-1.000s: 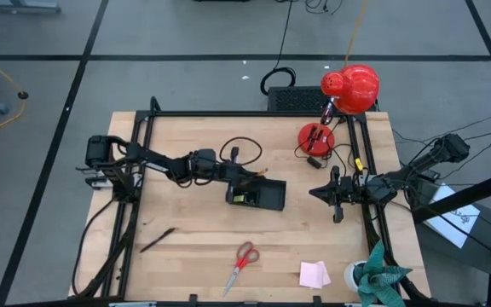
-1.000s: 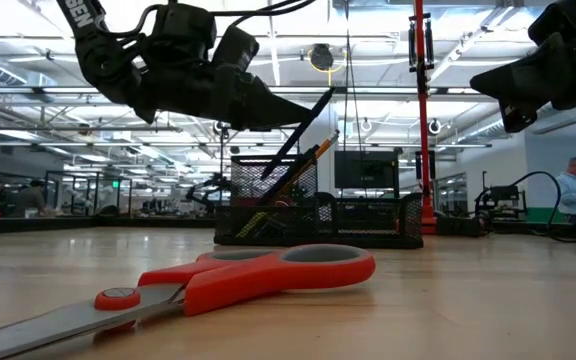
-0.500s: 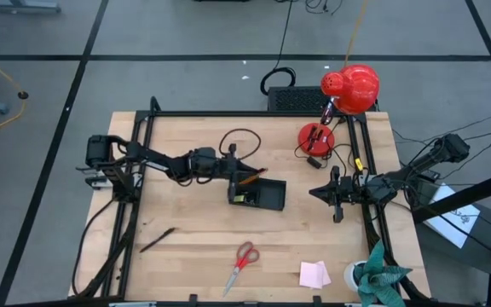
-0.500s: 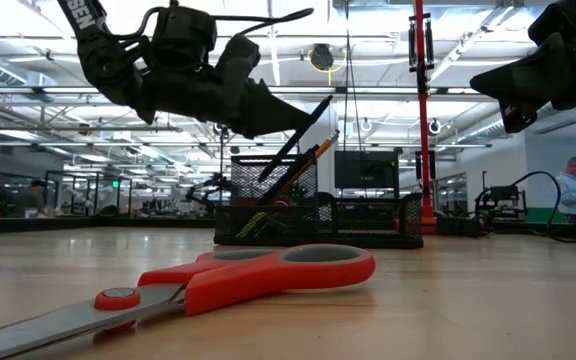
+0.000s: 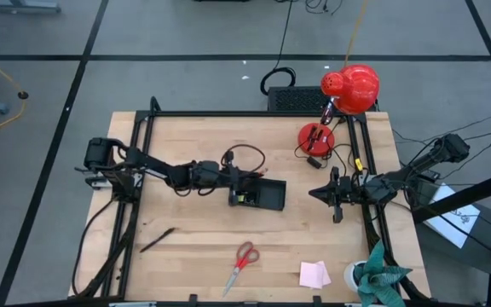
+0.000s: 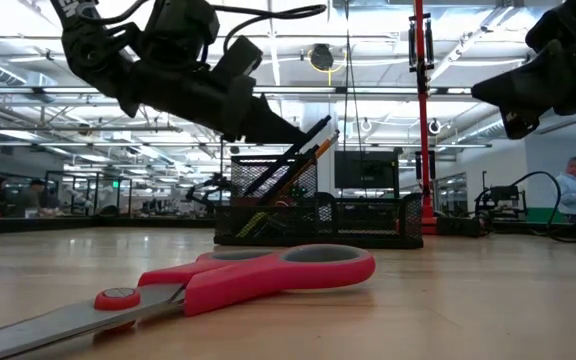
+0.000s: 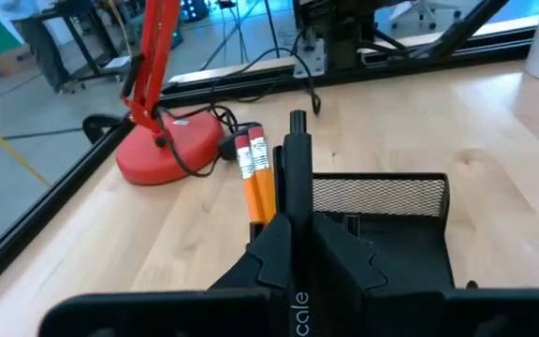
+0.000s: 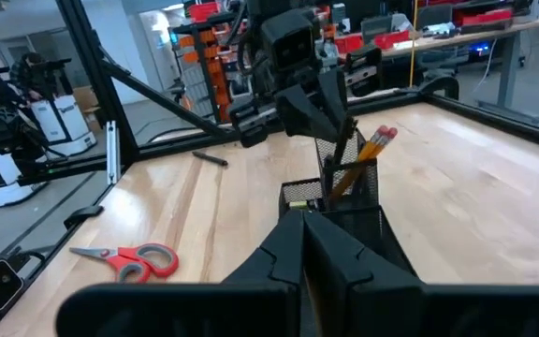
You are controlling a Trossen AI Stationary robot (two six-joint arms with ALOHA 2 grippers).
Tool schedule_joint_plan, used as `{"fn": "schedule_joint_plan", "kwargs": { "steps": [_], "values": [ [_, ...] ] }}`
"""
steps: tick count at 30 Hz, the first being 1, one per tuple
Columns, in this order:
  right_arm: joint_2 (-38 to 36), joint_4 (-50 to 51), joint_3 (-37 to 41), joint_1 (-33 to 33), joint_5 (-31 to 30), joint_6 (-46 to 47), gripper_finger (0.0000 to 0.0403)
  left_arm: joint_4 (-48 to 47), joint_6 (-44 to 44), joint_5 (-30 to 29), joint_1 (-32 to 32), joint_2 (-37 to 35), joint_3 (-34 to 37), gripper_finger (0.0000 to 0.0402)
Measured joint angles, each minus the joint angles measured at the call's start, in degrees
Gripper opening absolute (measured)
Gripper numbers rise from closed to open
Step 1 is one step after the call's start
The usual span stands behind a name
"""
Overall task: Pick and place office supplies into organizer
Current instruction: Put the right pen into the desk organizer, then put the pen into the desk organizer
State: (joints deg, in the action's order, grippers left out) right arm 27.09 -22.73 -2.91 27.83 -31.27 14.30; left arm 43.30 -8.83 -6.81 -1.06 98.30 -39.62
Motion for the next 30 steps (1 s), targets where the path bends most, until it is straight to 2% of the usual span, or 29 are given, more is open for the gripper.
{"fn": "schedule_joint_plan", "kwargs": {
  "steps": [8,13,21,24,26,27,30],
  "values": [
    [0.0,0.1,0.0,0.0,0.0,0.0,0.0004,0.9,4.1,-0.3,-1.6,0.0,0.0,0.0045],
    [0.0,0.1,0.0,0.0,0.0,0.0,0.0004,0.2,7.9,0.5,-3.1,0.0,0.0,0.0087],
    [0.0,0.1,0.0,0.0,0.0,0.0,0.0004,4.2,4.2,2.0,-2.4,-0.2,0.0,0.0158],
    [0.0,0.1,0.0,0.0,0.0,-0.1,0.0004,2.6,0.5,4.9,-1.0,-5.2,0.0,0.0168],
    [0.0,0.3,0.0,0.0,0.0,-0.1,0.0004,-4.1,1.1,4.9,0.7,-10.8,-1.6,0.0172],
    [0.0,0.3,0.0,0.0,0.0,-0.1,0.0004,-11.5,2.1,2.9,2.0,-14.3,-2.5,0.0172],
    [0.1,0.4,0.0,0.0,-0.1,-0.4,0.0004,-39.3,3.6,-9.0,8.1,-22.5,-9.2,0.0172]
  ]
}}
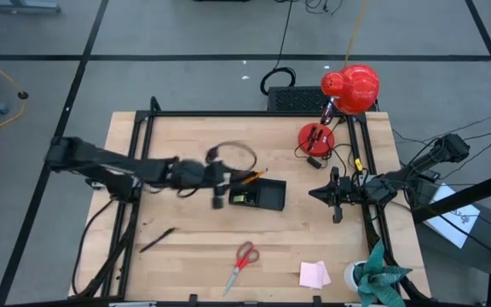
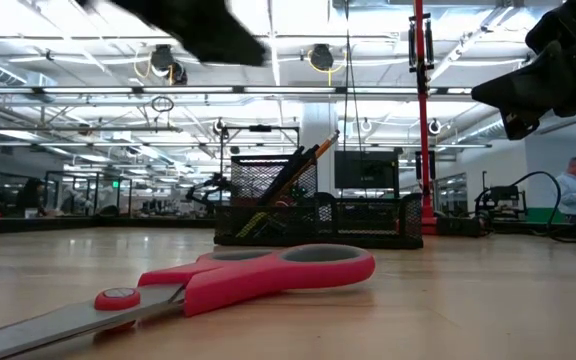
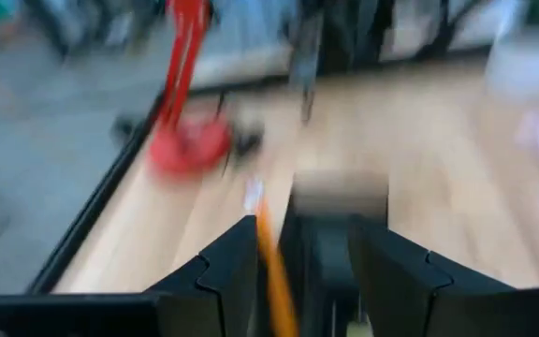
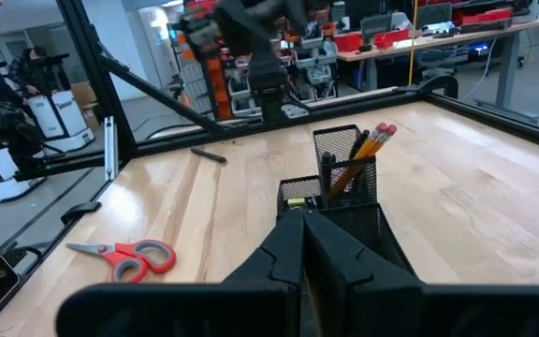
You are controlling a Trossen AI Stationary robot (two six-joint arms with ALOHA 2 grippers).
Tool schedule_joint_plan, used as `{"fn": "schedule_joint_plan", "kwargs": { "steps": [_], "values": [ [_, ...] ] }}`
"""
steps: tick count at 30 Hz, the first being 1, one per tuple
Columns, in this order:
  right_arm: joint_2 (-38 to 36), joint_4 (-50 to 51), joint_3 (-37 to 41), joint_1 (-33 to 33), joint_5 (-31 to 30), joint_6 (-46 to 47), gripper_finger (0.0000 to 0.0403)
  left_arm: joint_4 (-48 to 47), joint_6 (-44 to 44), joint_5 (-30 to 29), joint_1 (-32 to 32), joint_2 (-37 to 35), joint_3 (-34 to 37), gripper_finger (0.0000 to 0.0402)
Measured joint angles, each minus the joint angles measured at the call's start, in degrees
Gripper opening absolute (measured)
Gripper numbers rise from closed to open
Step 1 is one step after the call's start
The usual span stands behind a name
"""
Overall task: Pick and place office supplies into organizer
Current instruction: Put the pen into the desk organizer
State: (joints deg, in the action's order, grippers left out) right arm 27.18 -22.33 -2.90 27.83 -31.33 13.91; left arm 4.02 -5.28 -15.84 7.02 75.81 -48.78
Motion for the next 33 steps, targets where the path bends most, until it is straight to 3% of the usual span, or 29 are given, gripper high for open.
{"fn": "schedule_joint_plan", "kwargs": {
  "steps": [2,5,8,12,18,22,27,33],
  "values": [
    [0.2,0.1,0.0,0.0,-0.1,0.0,0.0004,-18.8,4.0,-8.2,5.4,-3.6,-4.9,0.0172],
    [0.6,0.6,0.0,0.0,-0.1,0.1,0.0004,-40.4,16.5,-12.0,12.6,-5.1,-12.6,0.0172],
    [0.8,1.1,0.0,0.0,-0.1,0.2,0.0004,-58.0,33.1,-12.0,18.1,-4.6,-16.5,0.0173],
    [1.1,1.3,0.0,0.0,0.1,0.2,0.0004,-69.8,52.9,-5.4,23.4,-3.1,-14.2,0.0173],
    [1.7,0.7,0.0,0.0,1.4,0.4,0.0004,-69.5,72.1,2.5,28.9,-3.0,-4.3,0.0173],
    [1.8,0.5,0.0,0.0,1.6,0.4,0.0004,-59.0,78.9,5.6,32.4,-3.1,1.5,0.0173],
    [1.8,0.3,0.0,0.0,1.8,0.3,0.0004,-47.7,82.6,5.6,36.3,-3.1,7.1,0.0185],
    [1.8,0.3,0.0,0.0,1.8,0.4,0.0004,-47.2,82.4,3.8,40.4,-3.1,10.2,0.0223]
  ]
}}
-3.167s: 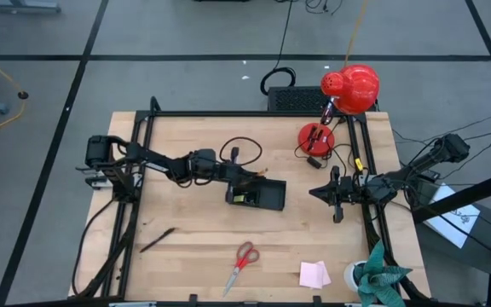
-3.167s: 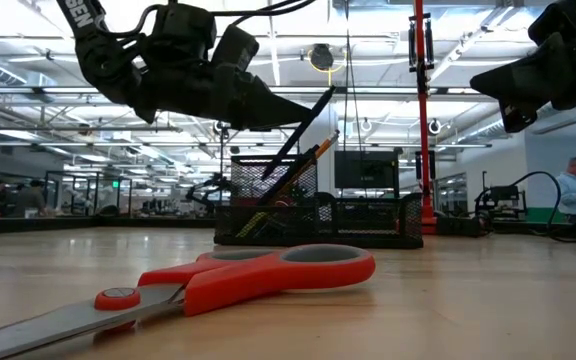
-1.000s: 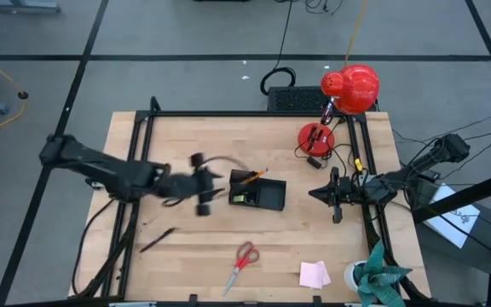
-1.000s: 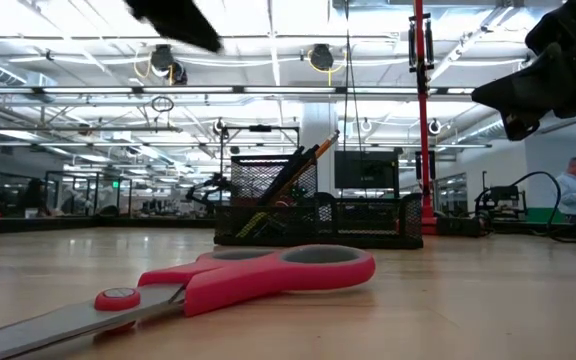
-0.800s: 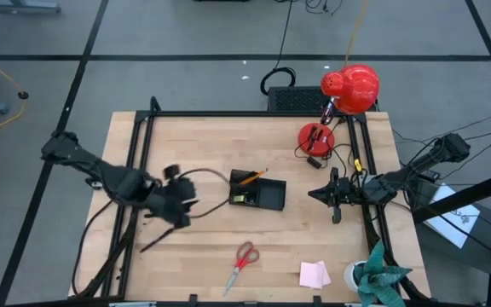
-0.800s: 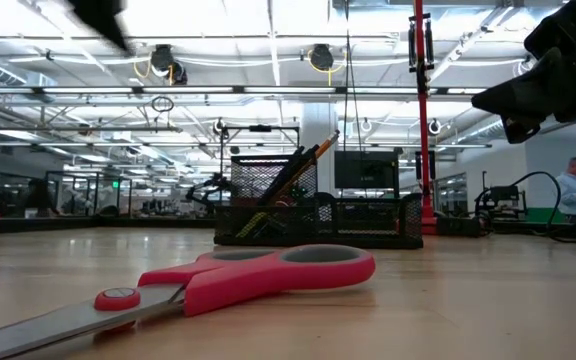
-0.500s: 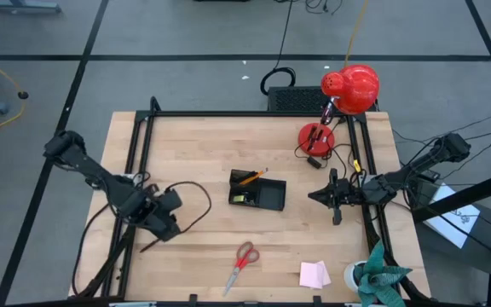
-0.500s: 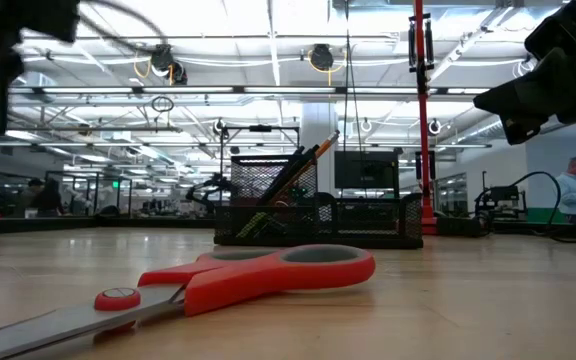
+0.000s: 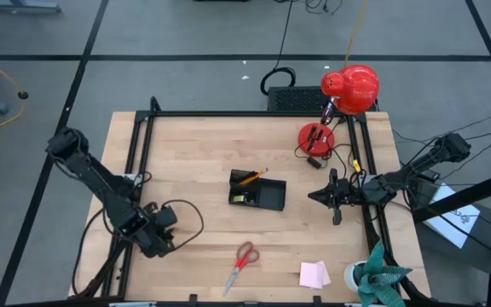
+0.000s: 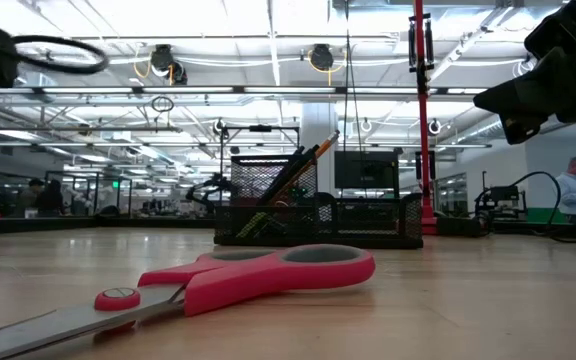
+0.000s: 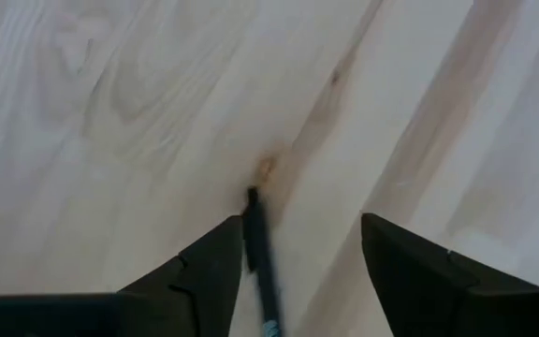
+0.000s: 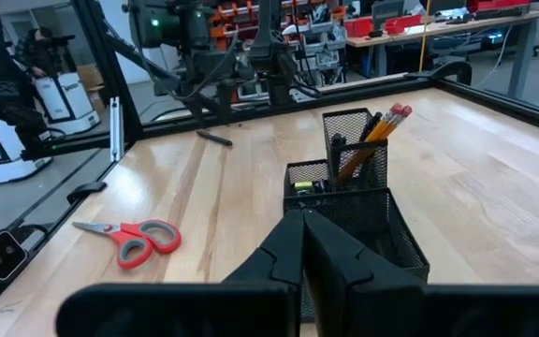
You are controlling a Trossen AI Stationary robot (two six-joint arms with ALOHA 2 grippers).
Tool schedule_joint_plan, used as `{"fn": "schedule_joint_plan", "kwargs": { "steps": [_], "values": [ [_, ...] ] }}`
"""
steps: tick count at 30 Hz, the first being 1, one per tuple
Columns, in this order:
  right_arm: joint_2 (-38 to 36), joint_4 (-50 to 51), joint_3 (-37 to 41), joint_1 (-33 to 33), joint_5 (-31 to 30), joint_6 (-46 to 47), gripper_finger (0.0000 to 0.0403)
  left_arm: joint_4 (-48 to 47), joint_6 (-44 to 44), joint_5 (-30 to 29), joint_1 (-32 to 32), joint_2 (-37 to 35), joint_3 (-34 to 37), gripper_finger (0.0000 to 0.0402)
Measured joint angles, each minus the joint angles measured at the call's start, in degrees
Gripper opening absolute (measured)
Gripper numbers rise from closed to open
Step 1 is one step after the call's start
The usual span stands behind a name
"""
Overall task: Pick and place office supplies into organizer
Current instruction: Put the pen into the desk organizer
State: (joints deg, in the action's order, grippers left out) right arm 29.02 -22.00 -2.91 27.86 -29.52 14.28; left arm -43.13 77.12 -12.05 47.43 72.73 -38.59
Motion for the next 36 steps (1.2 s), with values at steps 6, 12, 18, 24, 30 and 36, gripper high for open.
{"fn": "schedule_joint_plan", "kwargs": {
  "steps": [6,12,18,24,30,36],
  "values": [
    [0.0,0.0,0.0,0.0,-0.1,0.0,0.0004,-0.1,2.7,0.8,3.1,0.0,3.0,0.0247],
    [0.0,0.7,0.0,0.0,-0.1,2.1,0.0004,0.6,7.0,1.7,4.4,0.0,6.4,0.0255],
    [0.0,1.2,0.0,0.0,-0.3,2.6,0.0004,8.7,7.0,3.2,4.5,-0.3,10.7,0.0255],
    [0.1,1.3,0.0,0.0,-0.4,2.6,0.0004,8.6,10.5,3.2,4.4,-0.3,11.6,0.0251],
    [0.3,1.3,0.0,0.0,-0.4,2.6,0.0004,8.9,10.6,2.5,4.4,1.7,11.4,0.0217],
    [0.4,1.3,0.0,0.0,-0.4,2.6,0.0004,6.5,8.4,0.9,4.7,8.0,7.9,0.0190]
  ]
}}
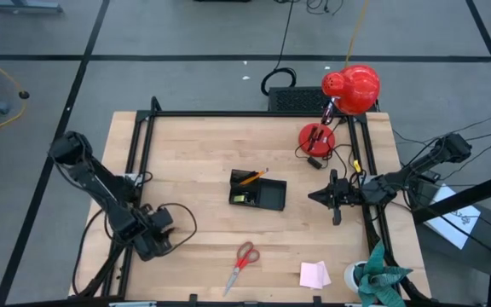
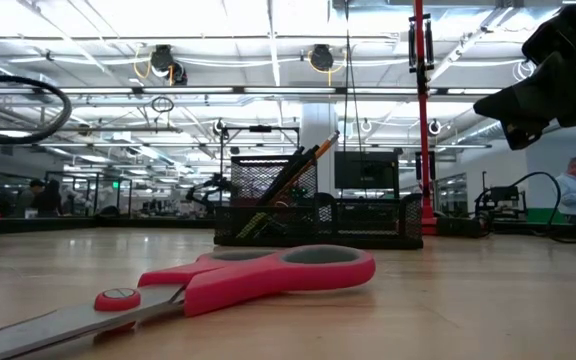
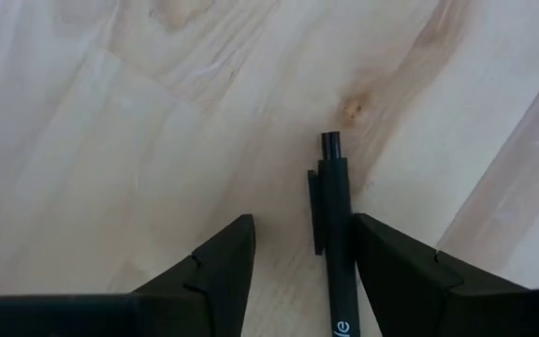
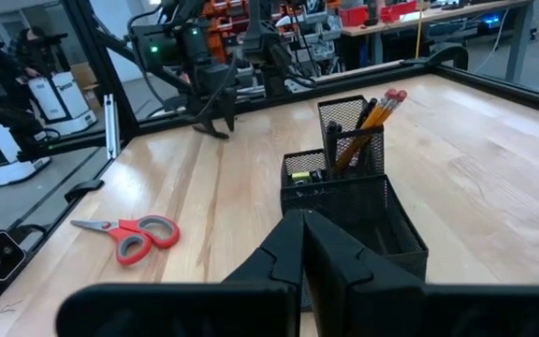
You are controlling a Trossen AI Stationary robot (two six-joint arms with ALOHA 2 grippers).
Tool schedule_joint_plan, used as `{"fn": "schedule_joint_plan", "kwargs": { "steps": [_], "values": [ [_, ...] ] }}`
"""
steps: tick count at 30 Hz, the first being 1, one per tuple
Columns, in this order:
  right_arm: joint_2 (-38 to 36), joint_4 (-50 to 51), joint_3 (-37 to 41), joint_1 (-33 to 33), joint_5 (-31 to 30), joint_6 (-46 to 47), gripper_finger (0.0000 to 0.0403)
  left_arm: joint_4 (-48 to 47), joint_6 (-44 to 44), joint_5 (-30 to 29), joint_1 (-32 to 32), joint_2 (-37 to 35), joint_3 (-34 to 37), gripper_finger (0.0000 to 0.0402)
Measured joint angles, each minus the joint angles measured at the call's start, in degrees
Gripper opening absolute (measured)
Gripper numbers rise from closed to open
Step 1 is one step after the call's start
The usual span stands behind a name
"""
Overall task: Pick and place office supplies into organizer
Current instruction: Put the pen into the desk organizer
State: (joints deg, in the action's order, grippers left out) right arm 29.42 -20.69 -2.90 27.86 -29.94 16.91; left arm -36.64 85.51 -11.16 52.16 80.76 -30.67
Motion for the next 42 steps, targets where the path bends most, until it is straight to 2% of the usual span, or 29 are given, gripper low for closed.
{"fn": "schedule_joint_plan", "kwargs": {
  "steps": [5,9,12,19,21,23,26,32,36,39,42],
  "values": [
    [0.9,0.2,0.0,0.0,0.1,1.0,0.0004,-3.0,-3.6,-0.6,0.0,4.4,-3.5,0.0188],
    [1.4,-0.3,0.0,0.0,0.1,1.1,0.0004,-2.9,-4.0,-1.3,0.0,5.3,-4.1,0.0179],
    [1.4,-0.5,0.0,0.0,0.1,1.1,0.0004,-1.7,-4.1,-2.6,0.0,5.2,-4.1,0.0145],
    [1.5,-0.6,0.0,0.0,0.0,1.0,0.0004,4.1,-7.2,-10.2,-0.1,5.7,-5.0,0.0027],
    [1.5,-1.0,0.0,0.0,0.0,0.6,0.0004,8.2,-8.0,-12.6,-0.1,5.8,-5.1,0.0014],
    [1.5,-1.2,0.0,0.0,0.0,0.5,0.0004,12.0,-10.1,-14.1,-0.1,5.9,-5.0,0.0018],
    [1.5,-1.3,0.0,0.0,0.0,0.5,0.0004,17.6,-16.6,-17.4,-0.3,6.0,-4.9,0.0028],
    [1.5,-1.4,0.0,0.0,-0.2,0.3,0.0004,26.9,-30.0,-32.1,-2.0,5.9,-5.0,0.0008],
    [1.5,-2.7,0.0,-0.1,-1.5,-0.6,0.0004,32.2,-39.2,-41.6,-2.8,5.8,-5.1,0.0014],
    [1.5,-4.2,0.0,-0.1,-1.6,-1.2,0.0004,37.5,-47.3,-44.9,-3.6,5.8,-5.1,0.0023],
    [1.5,-4.9,0.0,-0.1,-1.5,-1.5,0.0004,44.8,-56.7,-45.6,-5.4,5.4,-5.1,0.0019]
  ]
}}
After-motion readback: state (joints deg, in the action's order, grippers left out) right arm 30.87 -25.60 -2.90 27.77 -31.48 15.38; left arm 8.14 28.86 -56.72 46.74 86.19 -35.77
